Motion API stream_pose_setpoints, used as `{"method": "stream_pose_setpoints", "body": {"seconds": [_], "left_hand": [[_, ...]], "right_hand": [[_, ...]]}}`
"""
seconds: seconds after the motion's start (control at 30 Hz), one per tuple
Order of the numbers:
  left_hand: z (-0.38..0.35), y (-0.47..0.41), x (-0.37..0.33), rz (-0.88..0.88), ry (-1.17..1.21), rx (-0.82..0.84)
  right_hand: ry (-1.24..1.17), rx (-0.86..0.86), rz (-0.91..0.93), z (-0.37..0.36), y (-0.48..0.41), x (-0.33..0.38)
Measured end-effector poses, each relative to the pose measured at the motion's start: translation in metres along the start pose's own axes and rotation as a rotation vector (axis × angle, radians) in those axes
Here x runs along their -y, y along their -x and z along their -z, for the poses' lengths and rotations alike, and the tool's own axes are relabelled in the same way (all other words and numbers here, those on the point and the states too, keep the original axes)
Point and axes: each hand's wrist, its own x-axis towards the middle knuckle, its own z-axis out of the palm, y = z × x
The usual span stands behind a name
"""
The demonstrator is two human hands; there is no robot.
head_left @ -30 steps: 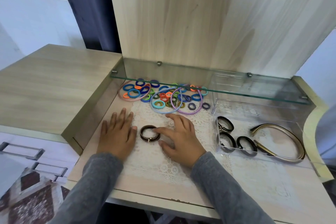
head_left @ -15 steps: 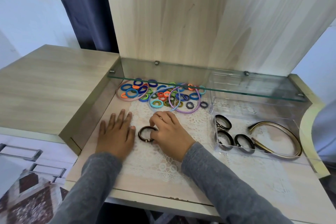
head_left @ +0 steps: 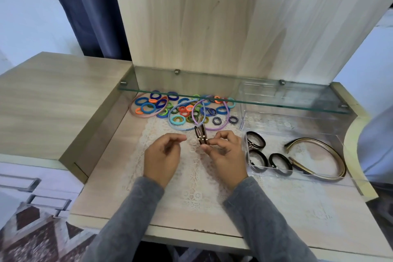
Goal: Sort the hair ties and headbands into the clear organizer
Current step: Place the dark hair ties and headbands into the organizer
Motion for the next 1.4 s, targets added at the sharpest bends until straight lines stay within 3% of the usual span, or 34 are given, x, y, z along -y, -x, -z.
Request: {"method": "stream_pose_setpoints", "body": {"seconds": [0.13, 0.37, 0.5, 0.7, 1.4], "left_hand": [[-0.029, -0.008, -0.013, 0.300, 0.417, 0.065], [-0.040, -0.009, -0.010, 0.426, 0.750, 0.019], [-0.037, -0.007, -0.009, 0.460, 0.780, 0.052], [-0.033, -0.005, -0.010, 0.471, 0.778, 0.237], [-0.035, -0.001, -0.014, 0.391, 0.713, 0.260]], "right_hand": [[-0.144, -0.049, -0.046, 0.006, -0.001, -0.004], [-0.190, -0.004, -0.054, 0.006, 0.000, -0.005], [-0.181, 0.070, -0.065, 0.006, 0.003, 0.000], [-0.094, 0.135, -0.055, 0.008, 0.004, 0.002], [-0.172, 0.162, -0.079, 0.009, 0.005, 0.007]]}}
